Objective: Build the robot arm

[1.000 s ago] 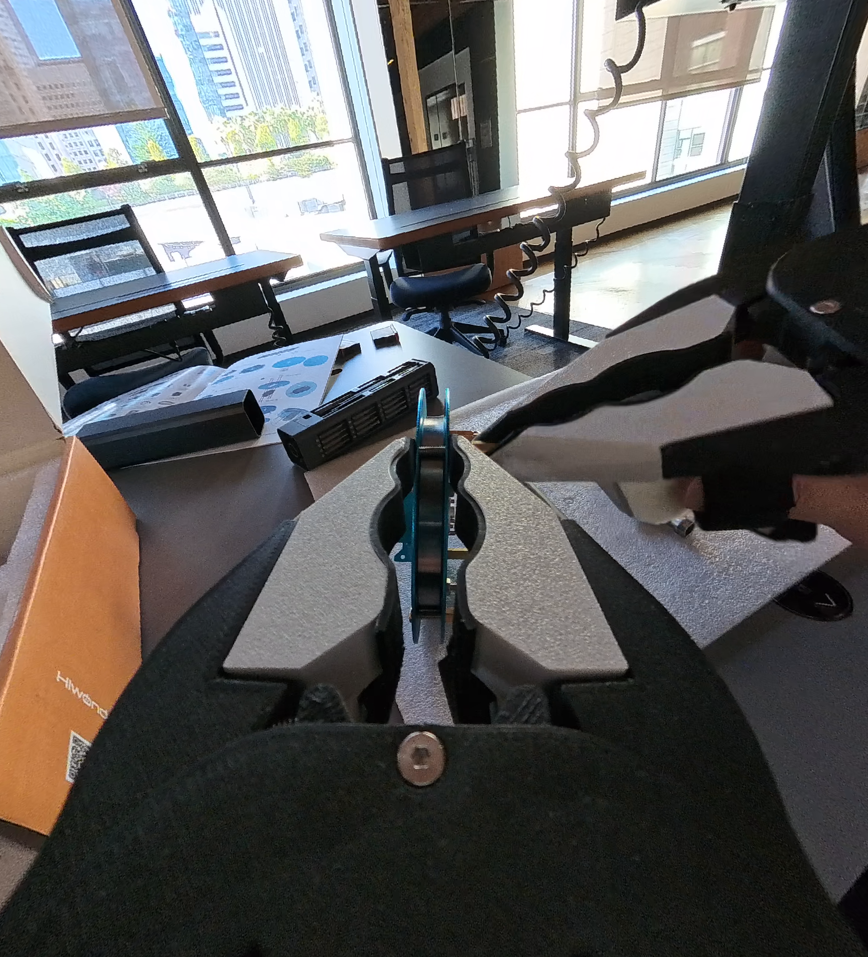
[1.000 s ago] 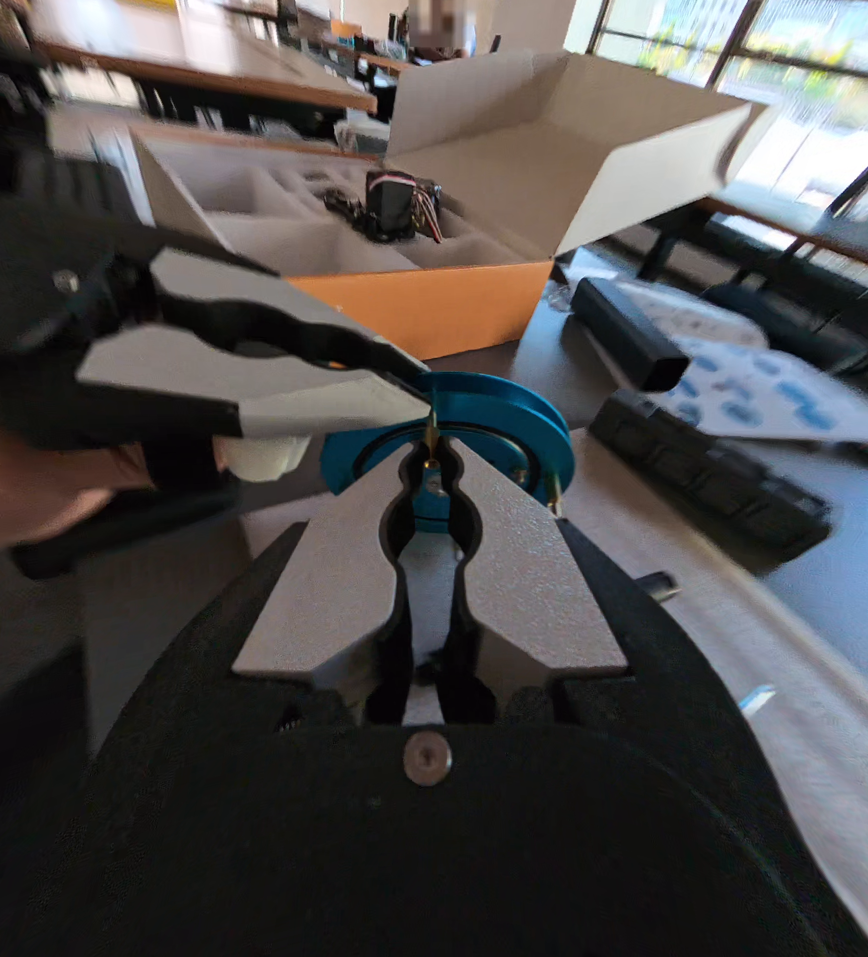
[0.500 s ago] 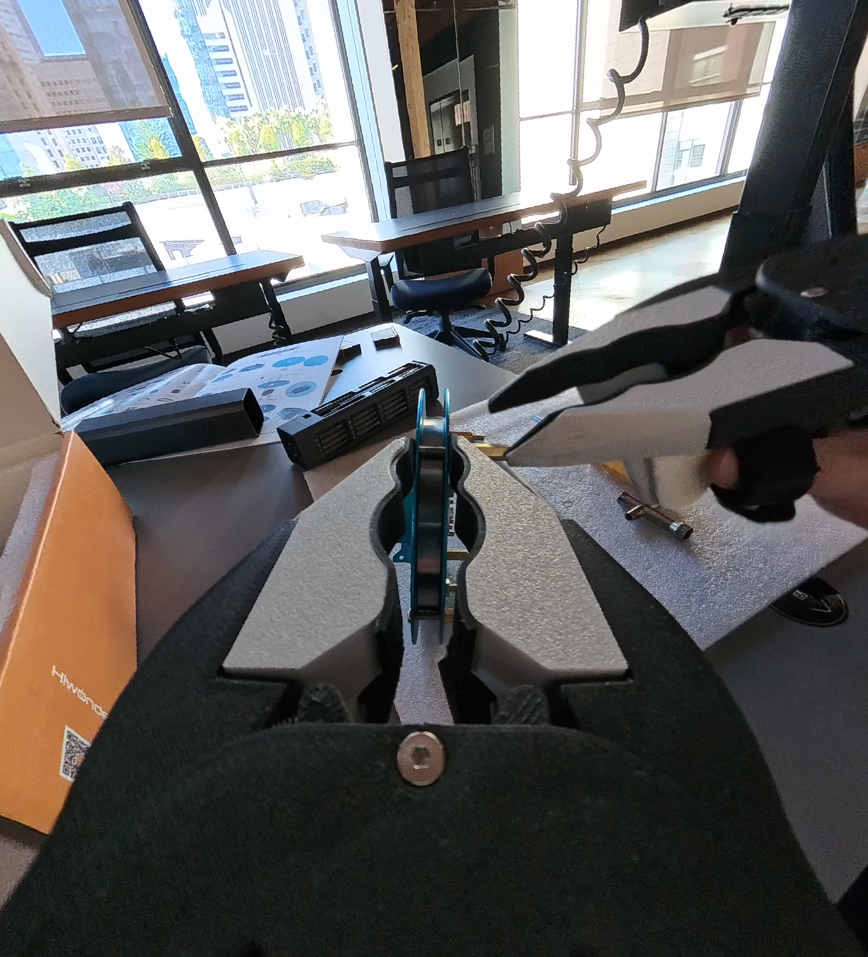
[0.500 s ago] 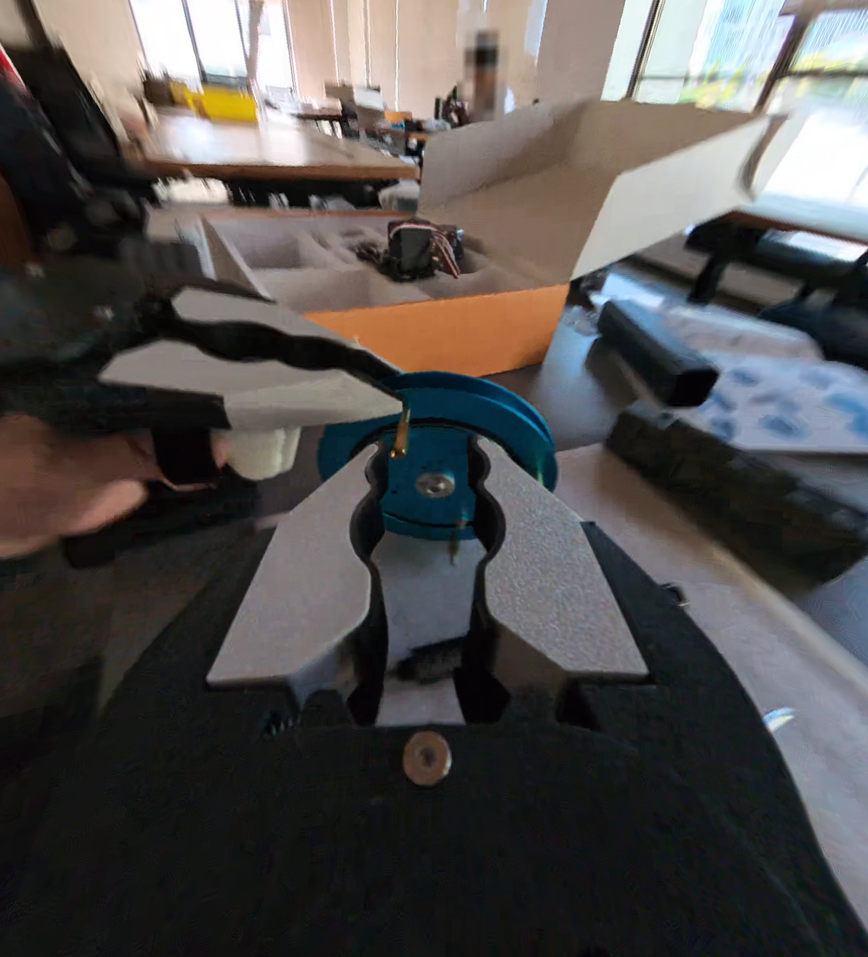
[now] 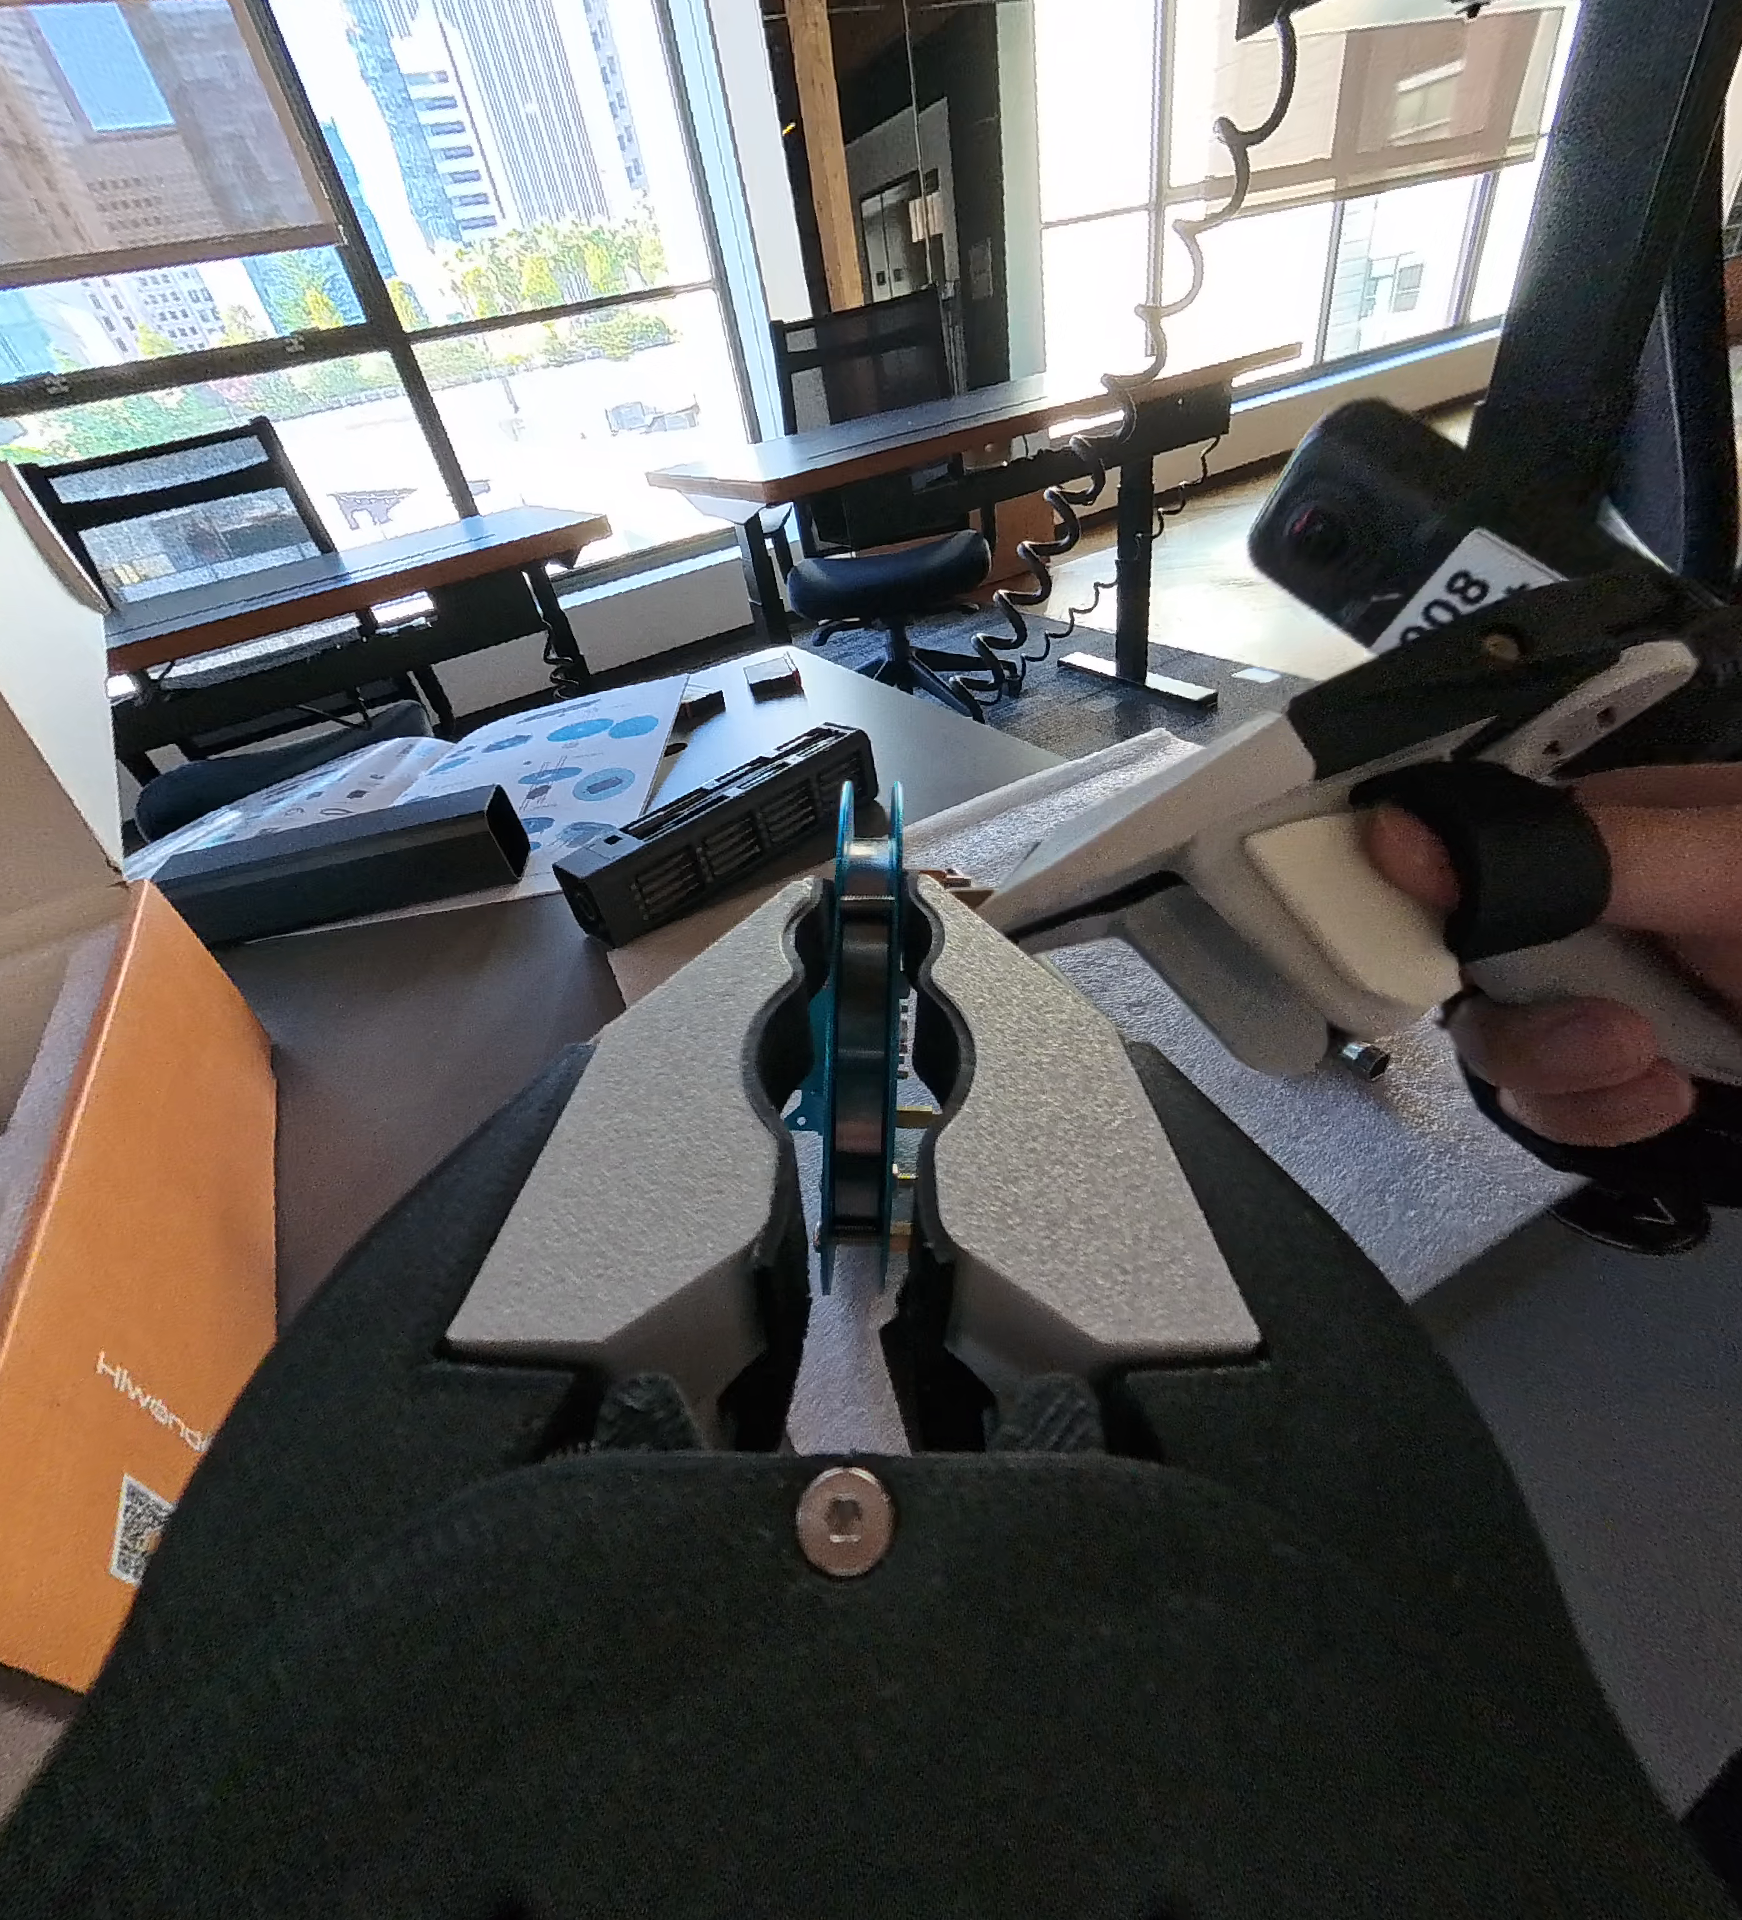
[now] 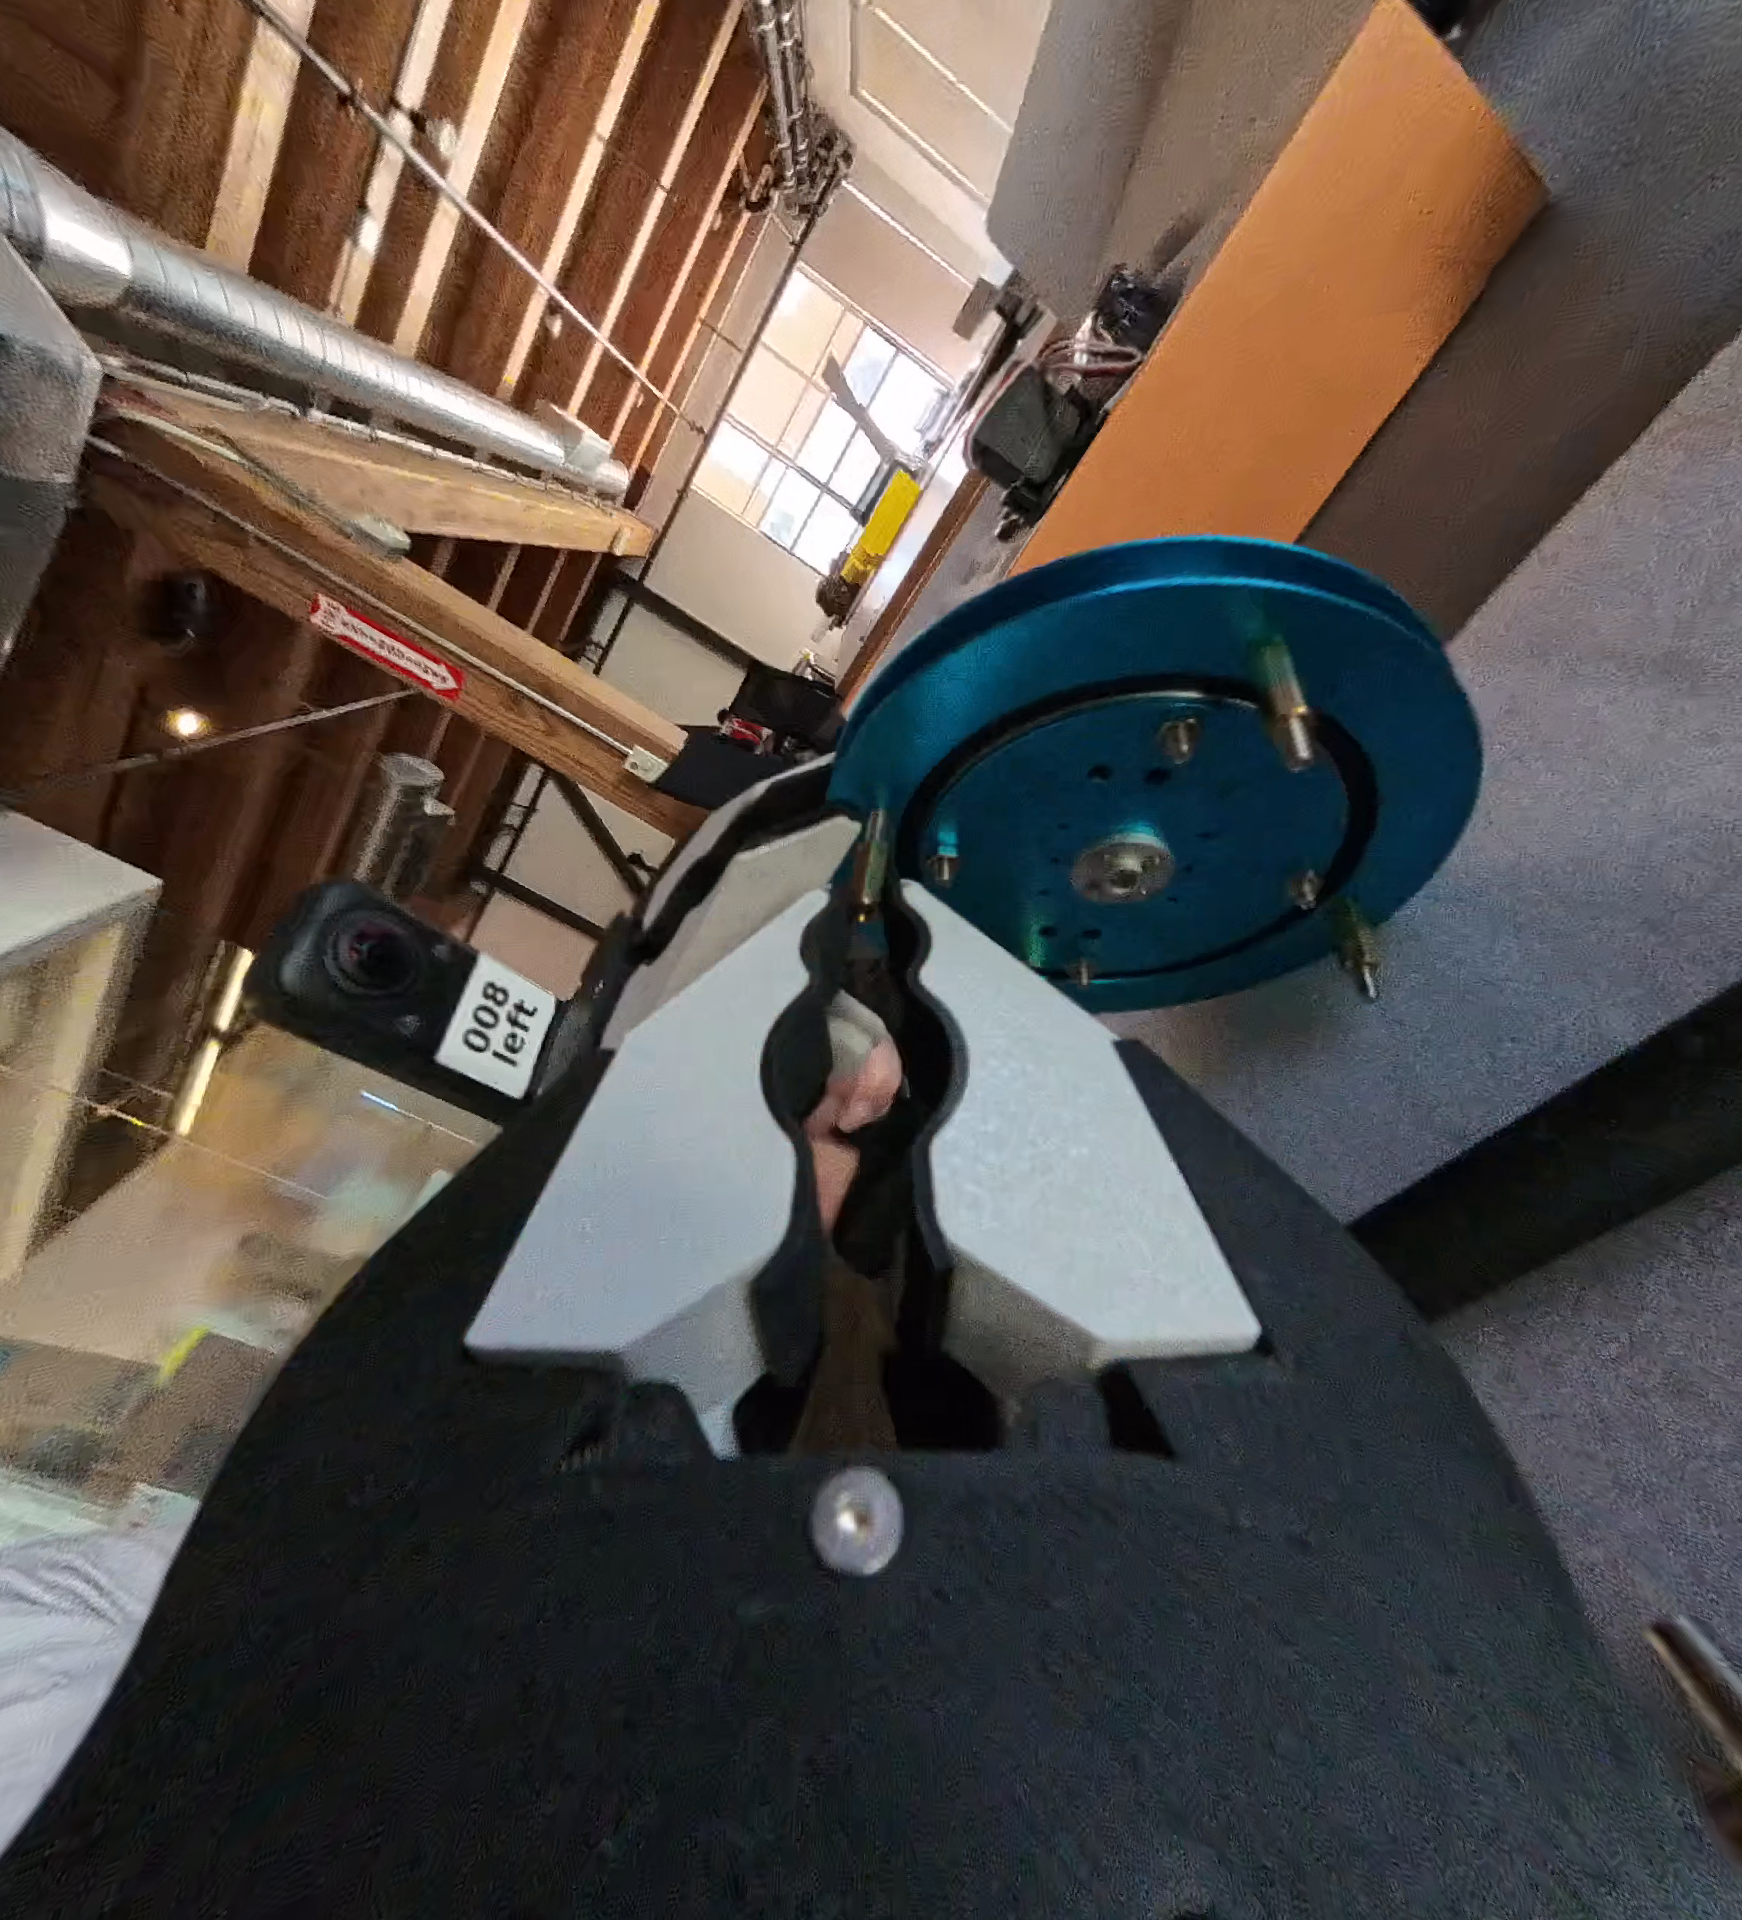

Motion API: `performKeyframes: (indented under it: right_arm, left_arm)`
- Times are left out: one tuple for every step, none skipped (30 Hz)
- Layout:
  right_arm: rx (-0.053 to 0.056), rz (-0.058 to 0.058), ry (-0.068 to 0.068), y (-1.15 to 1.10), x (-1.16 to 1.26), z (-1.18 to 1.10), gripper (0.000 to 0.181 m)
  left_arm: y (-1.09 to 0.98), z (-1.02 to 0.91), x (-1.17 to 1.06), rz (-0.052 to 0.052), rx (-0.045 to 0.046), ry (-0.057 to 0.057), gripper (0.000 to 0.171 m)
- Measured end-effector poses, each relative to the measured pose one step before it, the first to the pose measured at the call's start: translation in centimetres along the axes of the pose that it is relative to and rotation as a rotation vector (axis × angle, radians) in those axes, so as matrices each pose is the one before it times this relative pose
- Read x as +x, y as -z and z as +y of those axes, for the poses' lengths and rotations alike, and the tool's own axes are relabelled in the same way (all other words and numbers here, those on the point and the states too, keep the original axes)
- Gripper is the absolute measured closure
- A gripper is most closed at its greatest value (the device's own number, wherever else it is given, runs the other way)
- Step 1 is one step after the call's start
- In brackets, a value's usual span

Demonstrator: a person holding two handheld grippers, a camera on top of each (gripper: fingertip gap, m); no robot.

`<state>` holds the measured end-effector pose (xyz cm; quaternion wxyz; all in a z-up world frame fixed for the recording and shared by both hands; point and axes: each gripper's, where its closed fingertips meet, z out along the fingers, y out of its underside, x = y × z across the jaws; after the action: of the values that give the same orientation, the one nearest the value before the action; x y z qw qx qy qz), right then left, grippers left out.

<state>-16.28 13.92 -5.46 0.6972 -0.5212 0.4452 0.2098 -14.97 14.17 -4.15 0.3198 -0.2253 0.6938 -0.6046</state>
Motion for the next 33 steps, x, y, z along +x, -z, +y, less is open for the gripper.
performKeyframes:
  right_arm:
    - [-0.0154, 0.0229, 0.1077, 0.084, 0.134, 0.137, 0.175]
    - [-0.0132, 0.0573, 0.1440, 0.156, 0.242, 0.075, 0.168]
    - [-0.0149, 0.0741, 0.1540, 0.205, 0.378, 0.009, 0.155]
    - [-0.0099, 0.0710, 0.1564, 0.239, 0.447, -0.087, 0.147]
    - [0.0024, 0.0512, 0.1502, 0.224, 0.175, -0.212, 0.138]
    - [0.0100, 0.0292, 0.1431, 0.253, -0.156, -0.350, 0.137]
    - [0.0131, 0.0092, 0.1367, 0.068, -0.258, -0.446, 0.136]
    - [0.0189, 0.0102, 0.1321, -0.098, -0.142, -0.528, 0.133]
    - [0.0206, 0.0048, 0.1291, -0.141, -0.216, -0.544, 0.127]
    - [0.0088, -0.0019, 0.1255, -0.182, -0.325, -0.369, 0.125]
    - [0.0055, 0.0099, 0.1237, -0.168, -0.188, -0.313, 0.126]
    - [0.0070, 0.0036, 0.1196, -0.290, -0.284, -0.216, 0.126]
    - [0.0093, 0.0056, 0.1017, -0.367, -0.295, -0.099, 0.126]
    - [0.0039, 0.0075, 0.0785, -0.397, -0.231, 0.010, 0.130]
    - [-0.0094, 0.0069, 0.0500, -0.411, -0.161, 0.187, 0.135]
    - [-0.0095, -0.0001, 0.0179, -0.406, -0.174, 0.139, 0.135]
    - [-0.0070, -0.0012, -0.0092, -0.354, -0.124, 0.099, 0.136]
    - [-0.0049, 0.0069, -0.0200, -0.226, 0.110, 0.080, 0.137]
    - [-0.0002, -0.0009, -0.0170, -0.183, 0.074, 0.029, 0.137]
    - [0.0018, -0.0019, -0.0124, -0.109, 0.055, -0.009, 0.136]
    - [0.0004, -0.0082, -0.0123, -0.048, 0.030, 0.022, 0.137]
    - [0.0008, -0.0267, -0.0092, -0.057, -0.310, -0.026, 0.141]
    - [-0.0066, -0.0070, -0.0125, -0.022, -0.002, 0.204, 0.141]
    - [0.0002, -0.0081, -0.0207, 0.021, 0.033, 0.167, 0.141]
    - [0.0058, -0.0149, -0.0370, 0.084, -0.023, -0.061, 0.140]
    - [-0.0018, -0.0062, -0.0433, 0.159, 0.147, 0.049, 0.142]
    - [-0.0128, -0.0028, -0.0465, -0.024, 0.287, 0.258, 0.145]
    - [-0.0465, -0.0240, -0.0400, -0.223, -0.066, 0.888, 0.144]
    - [-0.0391, -0.0284, -0.0160, -0.226, -0.241, 0.884, 0.144]
    - [-0.0173, -0.0068, 0.0167, -0.112, -0.146, 0.521, 0.143]
    - [0.0035, 0.0478, 0.0368, 0.087, 0.516, -0.002, 0.141]
    - [0.0244, 0.0559, 0.0431, 0.331, 0.598, -0.519, 0.136]
    - [0.0317, 0.0310, 0.0382, 0.289, 0.276, -0.752, 0.134]
  left_arm:
    - [-0.041, -0.006, 0.006, 0.0016, -0.00012, 0.0019, 0.161]
    - [0.005, -0.009, -0.097, 0.0005, 0.00118, 0.0075, 0.161]
    - [0.035, 0.002, -0.153, 0.0049, 0.00268, 0.0186, 0.161]
    - [0.056, 0.003, -0.193, 0.0103, 0.00390, 0.0282, 0.161]
    - [0.060, -0.001, -0.228, 0.0106, 0.00412, 0.0285, 0.160]
    - [0.043, 0.000, -0.260, 0.0123, 0.00074, 0.0241, 0.160]
    - [0.023, 0.008, -0.207, 0.0173, -0.00481, 0.0205, 0.160]
    - [0.012, -0.006, -0.263, 0.0136, -0.00695, 0.0150, 0.161]
    - [-0.016, -0.005, -0.369, 0.0059, -0.00627, 0.0132, 0.161]
    - [-0.051, -0.012, -0.366, 0.0060, -0.00731, 0.0188, 0.161]
    - [-0.083, -0.016, -0.272, 0.0113, -0.00975, 0.0218, 0.161]
    - [-0.099, -0.031, -0.203, 0.0136, -0.01135, 0.0221, 0.161]
    - [-0.101, -0.037, -0.198, 0.0083, -0.01059, 0.0161, 0.161]
    - [-0.101, -0.022, -0.194, 0.0017, -0.00904, 0.0056, 0.161]
    - [-0.082, -0.012, -0.140, -0.0007, -0.00842, 0.0007, 0.160]
    - [-0.077, -0.017, -0.076, -0.0004, -0.00696, 0.0019, 0.160]
    - [-0.072, -0.018, -0.001, 0.0024, -0.00450, 0.0049, 0.160]
    - [-0.082, -0.007, 0.056, 0.0042, -0.00228, 0.0059, 0.160]
    - [-0.075, -0.022, 0.053, 0.0025, -0.00078, 0.0034, 0.160]
    - [-0.072, -0.011, 0.044, -0.0001, -0.00038, -0.0006, 0.160]
    - [-0.047, -0.018, 0.034, -0.0016, -0.00094, -0.0026, 0.160]
    - [-0.038, 0.000, 0.032, -0.0021, -0.00145, -0.0029, 0.160]
    - [-0.026, -0.007, -0.021, -0.0047, -0.00086, -0.0034, 0.160]
    - [-0.015, 0.009, -0.021, -0.0034, 0.00023, -0.0030, 0.160]
    - [-0.020, -0.009, 0.038, 0.0010, 0.00141, 0.0005, 0.160]
    - [-0.019, 0.002, 0.039, 0.0014, 0.00119, 0.0020, 0.160]
    - [0.002, -0.007, 0.037, -0.0004, 0.00015, -0.0011, 0.160]
    - [0.029, 0.017, 0.066, 0.0005, -0.00123, -0.0041, 0.160]
    - [0.031, 0.009, 0.056, -0.0001, -0.00137, -0.0043, 0.160]
    - [0.036, 0.013, 0.012, -0.0026, -0.00019, -0.0036, 0.160]
    - [0.028, 0.015, 0.001, -0.0020, 0.00095, -0.0022, 0.160]
    - [0.042, 0.016, 0.002, 0.0004, 0.00155, 0.0010, 0.160]
    - [0.035, 0.006, -0.016, 0.0003, 0.00199, 0.0038, 0.160]
